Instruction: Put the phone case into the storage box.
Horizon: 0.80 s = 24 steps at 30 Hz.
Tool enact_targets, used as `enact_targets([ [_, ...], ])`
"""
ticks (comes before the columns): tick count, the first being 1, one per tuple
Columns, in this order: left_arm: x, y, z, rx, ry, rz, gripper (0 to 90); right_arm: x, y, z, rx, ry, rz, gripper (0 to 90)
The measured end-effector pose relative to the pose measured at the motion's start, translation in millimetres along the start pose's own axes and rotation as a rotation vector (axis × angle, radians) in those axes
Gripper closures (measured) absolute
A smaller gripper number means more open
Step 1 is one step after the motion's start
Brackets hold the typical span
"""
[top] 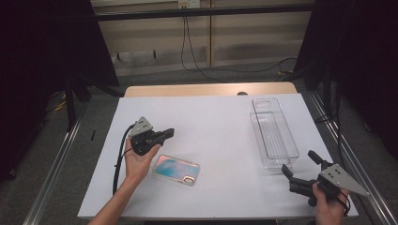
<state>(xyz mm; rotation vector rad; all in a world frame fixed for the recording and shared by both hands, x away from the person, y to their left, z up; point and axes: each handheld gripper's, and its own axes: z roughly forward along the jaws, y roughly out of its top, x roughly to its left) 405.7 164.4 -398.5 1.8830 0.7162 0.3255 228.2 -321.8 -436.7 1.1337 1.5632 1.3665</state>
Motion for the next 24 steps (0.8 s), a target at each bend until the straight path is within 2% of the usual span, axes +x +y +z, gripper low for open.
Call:
enact_targets([
  [1,1.0,-1.1,2.4,0.015,-0.011,-0.018,90.0,0.2,-0.1,-0.2,0.000,0.001,-0.002,0.0],
  [3,1.6,-2.4,3.4,0.026,-0.011,-0.026,90.0,0.2,-0.3,-0.4,0.004,0.002,-0.003,0.0],
  [5,2.3,-3.5,4.8,0.059,-0.007,-0.021,90.0,0.4,-0.4,-0.5,0.002,0.002,-0.002,0.0],
  [7,3.9,-4.7,5.0,0.083,-0.009,-0.041,90.0,0.8,-0.4,-1.4,0.001,0.006,-0.002,0.0],
  [11,5.8,-7.4,7.9,0.147,-0.010,-0.048,90.0,0.6,-0.5,-1.6,0.002,0.004,-0.002,0.0],
  [14,8.0,-8.7,10.1,0.177,0.002,-0.036,90.0,1.1,-0.6,-1.1,0.004,0.010,-0.003,0.0],
  [20,9.1,-12.8,14.1,0.245,-0.014,-0.051,90.0,1.5,-0.7,-0.7,0.003,0.012,-0.005,0.0],
  [22,9.4,-14.0,15.0,0.262,-0.032,-0.056,90.0,1.6,-0.7,-0.8,0.003,0.013,-0.005,0.0],
  [24,10.0,-15.3,16.9,0.288,-0.028,-0.052,90.0,1.7,-0.7,-0.9,0.003,0.014,-0.004,0.0],
])
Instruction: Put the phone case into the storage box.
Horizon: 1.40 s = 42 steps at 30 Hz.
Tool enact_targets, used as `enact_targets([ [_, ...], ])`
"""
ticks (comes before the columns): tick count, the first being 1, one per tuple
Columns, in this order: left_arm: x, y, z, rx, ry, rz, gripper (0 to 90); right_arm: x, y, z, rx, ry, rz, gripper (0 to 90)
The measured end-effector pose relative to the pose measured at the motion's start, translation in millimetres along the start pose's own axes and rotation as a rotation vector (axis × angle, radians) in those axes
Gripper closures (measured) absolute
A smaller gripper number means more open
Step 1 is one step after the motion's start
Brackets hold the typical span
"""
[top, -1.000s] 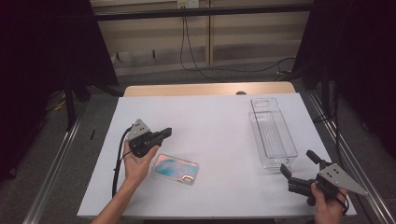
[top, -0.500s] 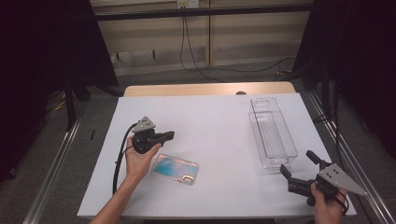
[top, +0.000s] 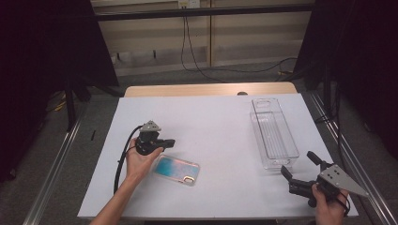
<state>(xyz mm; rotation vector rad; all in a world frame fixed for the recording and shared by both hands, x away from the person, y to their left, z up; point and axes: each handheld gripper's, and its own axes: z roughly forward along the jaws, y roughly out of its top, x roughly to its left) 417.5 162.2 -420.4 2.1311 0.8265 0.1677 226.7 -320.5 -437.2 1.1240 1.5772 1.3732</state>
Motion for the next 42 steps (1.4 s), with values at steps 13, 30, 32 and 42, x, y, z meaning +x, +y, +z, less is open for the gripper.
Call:
enact_targets([
  [13,1.0,-5.8,16.6,0.161,-0.022,-0.020,90.0,0.0,-0.2,0.6,0.001,0.000,-0.001,0.0],
  [30,2.9,-9.7,19.2,0.213,-0.012,-0.030,90.0,-0.2,0.0,-0.5,0.000,0.000,-0.001,0.0],
  [32,1.2,-9.2,19.3,0.219,-0.001,-0.015,90.0,-0.1,-0.1,-0.5,-0.001,-0.001,-0.001,0.0],
  [42,1.3,-10.2,17.9,0.228,-0.013,-0.016,90.0,0.1,-0.1,-0.9,-0.003,-0.004,0.000,0.0],
])
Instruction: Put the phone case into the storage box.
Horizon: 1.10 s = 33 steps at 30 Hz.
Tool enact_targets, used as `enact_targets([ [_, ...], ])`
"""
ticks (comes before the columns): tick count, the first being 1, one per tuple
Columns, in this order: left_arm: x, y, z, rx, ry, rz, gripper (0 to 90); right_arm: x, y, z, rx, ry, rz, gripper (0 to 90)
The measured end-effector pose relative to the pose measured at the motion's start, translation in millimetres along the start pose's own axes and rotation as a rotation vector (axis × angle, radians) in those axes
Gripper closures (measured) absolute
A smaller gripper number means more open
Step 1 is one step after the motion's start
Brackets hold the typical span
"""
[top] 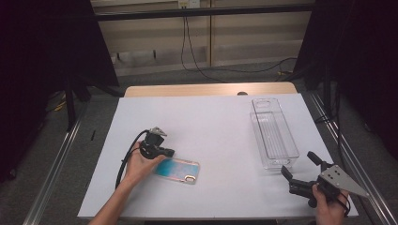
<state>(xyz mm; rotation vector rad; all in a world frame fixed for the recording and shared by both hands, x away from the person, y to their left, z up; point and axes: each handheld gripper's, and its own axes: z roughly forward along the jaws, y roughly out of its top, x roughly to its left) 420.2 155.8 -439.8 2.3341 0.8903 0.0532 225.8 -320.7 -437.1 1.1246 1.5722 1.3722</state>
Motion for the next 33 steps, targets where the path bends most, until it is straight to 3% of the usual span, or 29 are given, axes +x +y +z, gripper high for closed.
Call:
enact_targets([
  [28,-4.6,-3.7,-2.2,0.019,0.011,0.029,90.0,-0.7,-0.4,-2.4,0.003,-0.003,-0.001,0.0],
  [33,-3.2,-3.8,-3.0,0.023,0.000,0.015,90.0,-0.9,-0.4,-2.6,0.003,-0.004,0.000,0.0],
])
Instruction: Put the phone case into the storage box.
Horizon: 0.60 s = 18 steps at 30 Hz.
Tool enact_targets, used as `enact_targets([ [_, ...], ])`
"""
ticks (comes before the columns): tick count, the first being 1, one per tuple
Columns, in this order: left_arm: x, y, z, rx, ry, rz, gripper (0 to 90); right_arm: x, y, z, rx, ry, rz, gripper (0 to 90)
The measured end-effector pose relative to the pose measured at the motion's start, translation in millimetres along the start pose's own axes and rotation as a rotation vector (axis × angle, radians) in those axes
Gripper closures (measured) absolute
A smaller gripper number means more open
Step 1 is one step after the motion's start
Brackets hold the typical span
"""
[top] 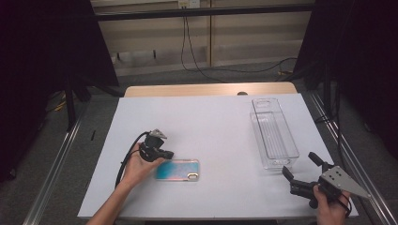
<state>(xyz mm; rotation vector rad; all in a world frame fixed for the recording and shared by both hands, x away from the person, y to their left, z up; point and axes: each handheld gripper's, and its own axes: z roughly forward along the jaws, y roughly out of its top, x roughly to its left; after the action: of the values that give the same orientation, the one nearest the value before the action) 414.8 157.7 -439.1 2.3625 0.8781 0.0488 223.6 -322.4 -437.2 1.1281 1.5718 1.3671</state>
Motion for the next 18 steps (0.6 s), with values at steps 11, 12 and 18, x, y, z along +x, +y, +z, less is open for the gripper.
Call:
enact_targets([
  [11,-3.4,-4.5,-4.2,0.012,0.000,0.004,90.0,1.1,0.0,0.6,0.002,0.006,-0.005,0.0],
  [12,-3.4,-4.5,-4.3,0.012,0.001,0.009,90.0,1.1,0.1,0.4,0.002,0.007,-0.005,0.0],
  [18,-4.5,-6.1,-6.1,0.021,-0.006,0.009,90.0,0.9,0.0,0.6,0.001,0.005,-0.003,0.0],
])
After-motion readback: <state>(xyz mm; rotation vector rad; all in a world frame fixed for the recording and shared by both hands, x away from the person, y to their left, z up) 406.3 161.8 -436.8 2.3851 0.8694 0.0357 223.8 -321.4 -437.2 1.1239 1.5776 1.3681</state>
